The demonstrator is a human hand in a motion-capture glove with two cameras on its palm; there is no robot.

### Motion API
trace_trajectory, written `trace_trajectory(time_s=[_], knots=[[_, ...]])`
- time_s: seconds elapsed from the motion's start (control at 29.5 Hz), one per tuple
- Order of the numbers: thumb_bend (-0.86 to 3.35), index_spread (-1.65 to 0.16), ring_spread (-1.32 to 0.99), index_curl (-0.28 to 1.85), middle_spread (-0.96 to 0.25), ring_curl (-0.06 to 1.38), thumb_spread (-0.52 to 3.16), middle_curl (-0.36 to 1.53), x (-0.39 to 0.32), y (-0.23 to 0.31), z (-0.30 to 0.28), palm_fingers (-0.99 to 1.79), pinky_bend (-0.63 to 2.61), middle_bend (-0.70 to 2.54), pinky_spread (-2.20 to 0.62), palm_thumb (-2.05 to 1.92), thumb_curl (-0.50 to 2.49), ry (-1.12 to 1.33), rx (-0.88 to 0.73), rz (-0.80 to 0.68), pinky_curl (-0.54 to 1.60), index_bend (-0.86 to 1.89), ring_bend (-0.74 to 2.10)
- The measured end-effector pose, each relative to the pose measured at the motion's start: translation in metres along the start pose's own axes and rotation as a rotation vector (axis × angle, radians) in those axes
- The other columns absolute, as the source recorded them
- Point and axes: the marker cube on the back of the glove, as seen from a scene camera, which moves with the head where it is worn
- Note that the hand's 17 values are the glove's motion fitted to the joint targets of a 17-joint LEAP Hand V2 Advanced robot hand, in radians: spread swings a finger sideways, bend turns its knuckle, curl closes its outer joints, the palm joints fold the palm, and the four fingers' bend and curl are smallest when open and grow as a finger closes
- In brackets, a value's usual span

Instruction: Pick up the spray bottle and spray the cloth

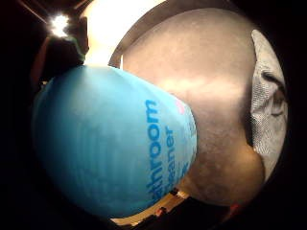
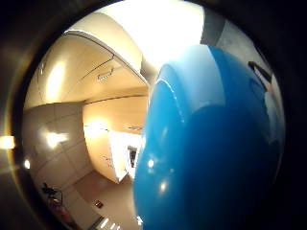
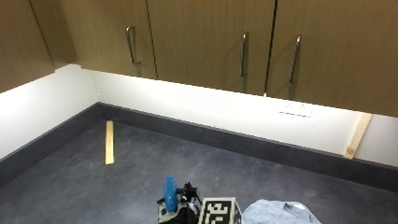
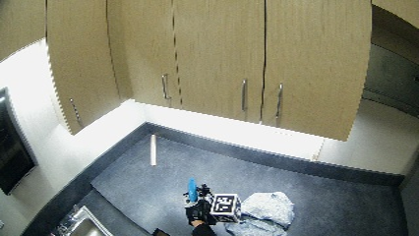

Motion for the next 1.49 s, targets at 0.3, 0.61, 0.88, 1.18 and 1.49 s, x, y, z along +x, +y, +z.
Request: trace_trajectory(time_s=[0.3,0.61,0.88,1.18,1.49], knots=[[-0.02,-0.13,-0.12,0.63,-0.06,0.50,0.54,0.58,0.003,0.013,0.046,1.07,0.15,0.24,0.02,1.20,0.76,-0.045,-0.070,-0.010,0.31,0.37,0.22],[-0.01,-0.13,-0.11,0.63,-0.06,0.50,0.60,0.57,-0.003,0.023,0.065,1.03,0.14,0.22,0.03,1.23,0.76,-0.044,-0.117,0.000,0.29,0.37,0.21],[-0.08,-0.22,0.02,0.50,0.01,0.56,0.81,0.51,-0.005,0.032,0.075,0.24,0.43,0.08,0.10,0.96,0.67,-0.024,-0.222,0.015,0.39,-0.05,0.28],[-0.03,-0.32,0.10,0.30,0.07,0.48,0.92,0.41,-0.006,0.034,0.077,0.12,0.58,0.16,0.15,0.88,0.61,-0.027,-0.265,-0.001,0.38,0.05,0.36],[-0.02,-0.34,0.14,0.25,0.08,0.47,0.98,0.40,-0.071,0.053,0.084,0.13,0.60,0.19,0.16,0.85,0.58,-0.085,-0.357,-0.170,0.37,0.09,0.43]])
